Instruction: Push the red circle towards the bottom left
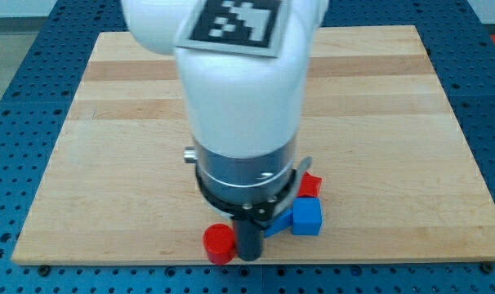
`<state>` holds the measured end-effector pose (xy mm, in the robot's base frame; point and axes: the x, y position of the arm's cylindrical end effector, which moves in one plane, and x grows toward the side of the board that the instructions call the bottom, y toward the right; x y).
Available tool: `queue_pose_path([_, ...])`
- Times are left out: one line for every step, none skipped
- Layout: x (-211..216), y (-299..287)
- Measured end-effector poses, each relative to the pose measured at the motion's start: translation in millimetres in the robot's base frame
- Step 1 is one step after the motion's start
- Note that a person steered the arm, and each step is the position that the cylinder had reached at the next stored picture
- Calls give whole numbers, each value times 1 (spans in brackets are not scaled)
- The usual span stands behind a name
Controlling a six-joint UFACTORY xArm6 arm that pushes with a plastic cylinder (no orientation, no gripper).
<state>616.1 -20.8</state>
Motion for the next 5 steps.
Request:
queue_pose_path([-5, -6])
queue_pose_path([-39, -5])
queue_pose_path([-50, -5])
queue_pose_path([-50, -5])
queue_pose_path([-38, -4])
